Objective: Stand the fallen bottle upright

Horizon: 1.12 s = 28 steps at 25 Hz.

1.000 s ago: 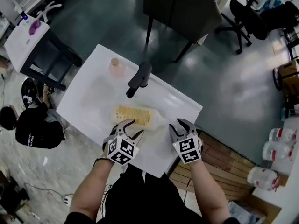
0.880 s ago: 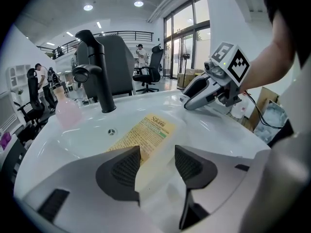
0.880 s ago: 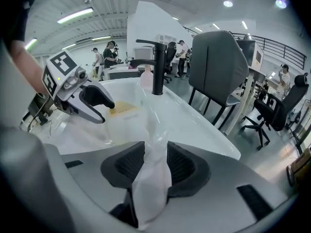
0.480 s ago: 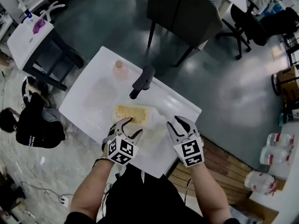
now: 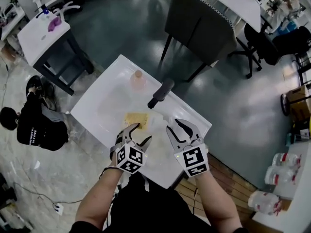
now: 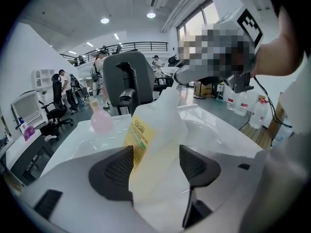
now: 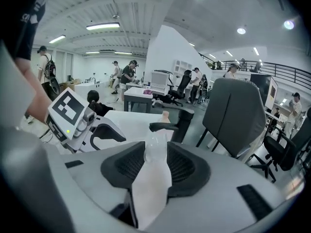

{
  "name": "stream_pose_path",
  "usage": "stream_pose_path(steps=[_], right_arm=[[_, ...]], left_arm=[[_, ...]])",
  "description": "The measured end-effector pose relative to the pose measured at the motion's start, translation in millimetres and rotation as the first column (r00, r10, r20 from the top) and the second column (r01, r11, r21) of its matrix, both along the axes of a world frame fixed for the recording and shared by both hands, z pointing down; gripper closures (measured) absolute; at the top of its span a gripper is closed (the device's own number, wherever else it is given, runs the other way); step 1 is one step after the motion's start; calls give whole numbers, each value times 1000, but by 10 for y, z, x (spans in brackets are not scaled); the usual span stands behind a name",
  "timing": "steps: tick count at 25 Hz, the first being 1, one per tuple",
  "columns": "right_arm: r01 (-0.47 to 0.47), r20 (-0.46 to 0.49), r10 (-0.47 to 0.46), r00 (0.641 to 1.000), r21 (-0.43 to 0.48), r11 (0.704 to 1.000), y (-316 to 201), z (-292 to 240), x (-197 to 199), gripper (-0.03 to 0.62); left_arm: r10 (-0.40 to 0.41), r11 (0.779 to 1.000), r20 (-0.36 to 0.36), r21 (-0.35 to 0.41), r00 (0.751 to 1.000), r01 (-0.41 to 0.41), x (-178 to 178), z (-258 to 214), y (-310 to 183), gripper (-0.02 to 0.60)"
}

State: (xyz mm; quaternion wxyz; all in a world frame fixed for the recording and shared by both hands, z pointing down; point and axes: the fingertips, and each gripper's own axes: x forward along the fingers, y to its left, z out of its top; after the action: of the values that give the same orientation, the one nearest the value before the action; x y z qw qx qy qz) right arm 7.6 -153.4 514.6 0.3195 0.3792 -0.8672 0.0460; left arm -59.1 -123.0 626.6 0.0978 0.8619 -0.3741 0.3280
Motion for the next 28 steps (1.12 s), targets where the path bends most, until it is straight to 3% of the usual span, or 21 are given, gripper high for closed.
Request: stream_pose_path(steps=[6,11,16,22,28], right_arm=[[48,8,-48,999,20,999,-69,-167,-308,439],[103,37,-104,994,44,994,-127,-264,-594,436],[142,92,-145,985,40,989,-151,-368,-858,434],[180,123,-183,975,33,983,-161,-348,-996,427],[220,191,-214,958,-10,976,-156,-201,-1229,419]], left_arm=[[-82,995,36,54,996,80,-92,-9,-91,228],[-193,978,45,92,980,189,-227,8,-235,204],[-281,954,-23,98,959,282,-365,-20,-298,201],[-302,947,-56,97,952,306,-458,-45,-311,202],[-366,926,-119,57,923,374,-634,-60,-351,202]])
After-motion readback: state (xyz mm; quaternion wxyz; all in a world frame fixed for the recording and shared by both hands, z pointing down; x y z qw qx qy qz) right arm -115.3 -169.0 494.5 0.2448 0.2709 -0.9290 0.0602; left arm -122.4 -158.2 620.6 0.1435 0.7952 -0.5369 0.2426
